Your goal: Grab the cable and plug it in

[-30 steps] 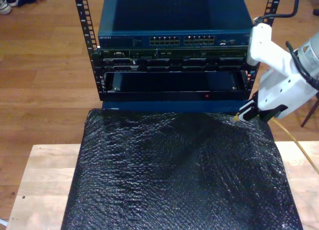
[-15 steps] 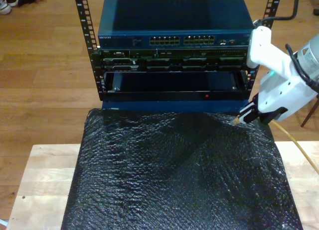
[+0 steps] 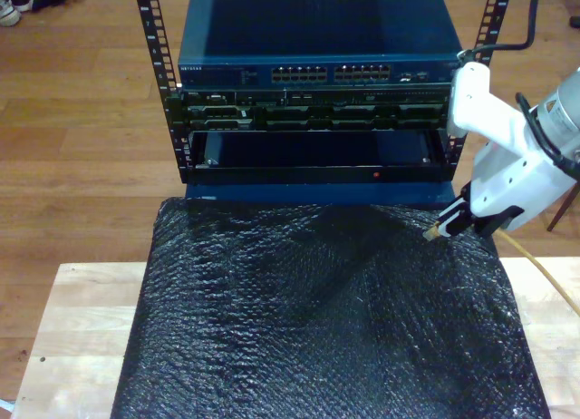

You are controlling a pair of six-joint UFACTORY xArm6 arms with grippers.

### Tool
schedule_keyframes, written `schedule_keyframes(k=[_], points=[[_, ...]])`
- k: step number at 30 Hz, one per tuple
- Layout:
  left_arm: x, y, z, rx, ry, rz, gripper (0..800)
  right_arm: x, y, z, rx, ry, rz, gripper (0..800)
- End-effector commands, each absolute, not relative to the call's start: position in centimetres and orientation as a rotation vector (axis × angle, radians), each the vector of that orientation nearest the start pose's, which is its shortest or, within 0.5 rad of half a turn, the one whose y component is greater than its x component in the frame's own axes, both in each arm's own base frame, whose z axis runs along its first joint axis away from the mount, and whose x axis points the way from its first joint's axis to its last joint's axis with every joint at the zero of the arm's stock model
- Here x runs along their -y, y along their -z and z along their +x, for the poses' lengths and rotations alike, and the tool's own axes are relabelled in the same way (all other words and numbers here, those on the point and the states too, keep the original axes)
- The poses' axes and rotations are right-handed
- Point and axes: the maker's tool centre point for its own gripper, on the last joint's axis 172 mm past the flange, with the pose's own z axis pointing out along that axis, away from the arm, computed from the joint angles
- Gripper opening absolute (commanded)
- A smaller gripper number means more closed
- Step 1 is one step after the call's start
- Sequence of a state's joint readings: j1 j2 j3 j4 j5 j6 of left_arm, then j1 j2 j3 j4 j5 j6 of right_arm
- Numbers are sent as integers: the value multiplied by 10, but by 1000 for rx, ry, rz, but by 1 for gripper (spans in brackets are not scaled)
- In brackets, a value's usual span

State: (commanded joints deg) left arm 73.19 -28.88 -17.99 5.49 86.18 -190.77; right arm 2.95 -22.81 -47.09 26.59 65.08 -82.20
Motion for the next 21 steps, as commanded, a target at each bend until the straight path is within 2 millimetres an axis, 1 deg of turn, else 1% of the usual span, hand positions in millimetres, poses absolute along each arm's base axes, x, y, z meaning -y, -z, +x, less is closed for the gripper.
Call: schedule_keyframes(k=[4,8,9,11,13,15,19,21], points=[[-108,-108,3,1889,-370,1642,798,-115,-265,388,1716,485,-2244,0],[-117,-101,5,1959,-366,1628,798,-115,-265,388,1718,482,-2241,0],[-119,-97,5,1985,-363,1622,799,-115,-265,387,1719,479,-2241,0],[-115,-80,3,2008,-366,1627,800,-115,-265,388,1722,482,-2240,0],[-116,-67,2,2032,-361,1656,800,-115,-267,388,1723,484,-2239,0],[-124,-62,1,2051,-360,1701,800,-114,-267,388,1723,483,-2240,0],[-119,-41,-1,2070,-349,1730,800,-113,-265,386,1728,473,-2241,0],[-122,-33,1,2093,-328,1749,800,-113,-265,387,1731,474,-2241,0]])
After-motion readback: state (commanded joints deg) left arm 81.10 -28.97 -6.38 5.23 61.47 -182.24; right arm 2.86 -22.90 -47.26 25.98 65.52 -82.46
